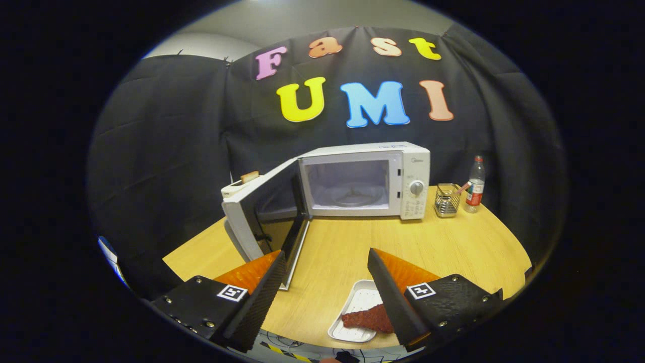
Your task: Open the microwave, put the food inside, and close the microwave door.
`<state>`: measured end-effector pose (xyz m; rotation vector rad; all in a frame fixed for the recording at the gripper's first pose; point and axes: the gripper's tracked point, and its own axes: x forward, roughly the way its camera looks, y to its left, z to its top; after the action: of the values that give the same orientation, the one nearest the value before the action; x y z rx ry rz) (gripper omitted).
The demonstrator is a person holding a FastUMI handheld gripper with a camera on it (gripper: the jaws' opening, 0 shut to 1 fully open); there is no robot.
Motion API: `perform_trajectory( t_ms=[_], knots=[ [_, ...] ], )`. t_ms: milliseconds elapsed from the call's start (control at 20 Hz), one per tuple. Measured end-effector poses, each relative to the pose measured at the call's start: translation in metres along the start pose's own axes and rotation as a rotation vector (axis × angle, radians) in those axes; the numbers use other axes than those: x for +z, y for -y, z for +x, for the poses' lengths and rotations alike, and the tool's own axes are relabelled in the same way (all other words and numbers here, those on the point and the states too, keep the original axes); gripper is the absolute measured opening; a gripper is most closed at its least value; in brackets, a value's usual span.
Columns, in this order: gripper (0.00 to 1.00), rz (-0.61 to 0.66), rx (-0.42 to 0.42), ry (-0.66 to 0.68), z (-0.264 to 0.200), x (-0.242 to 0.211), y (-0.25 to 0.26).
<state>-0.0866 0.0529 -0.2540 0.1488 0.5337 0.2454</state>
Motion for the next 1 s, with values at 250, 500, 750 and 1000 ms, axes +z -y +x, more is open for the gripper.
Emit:
perform_trajectory(
  t_ms=[250, 500, 750, 1000],
  knots=[
    [0.99, 0.098, -0.085, -0.058, -0.002, -0.032, 0.041],
    [0.99, 0.202, -0.158, -0.105, -0.007, -0.065, 0.08],
    [0.99, 0.324, -0.156, -0.181, -0.01, -0.101, 0.088],
    [0.78, 0.436, -0.112, -0.232, -0.009, -0.119, 0.078]
  ],
)
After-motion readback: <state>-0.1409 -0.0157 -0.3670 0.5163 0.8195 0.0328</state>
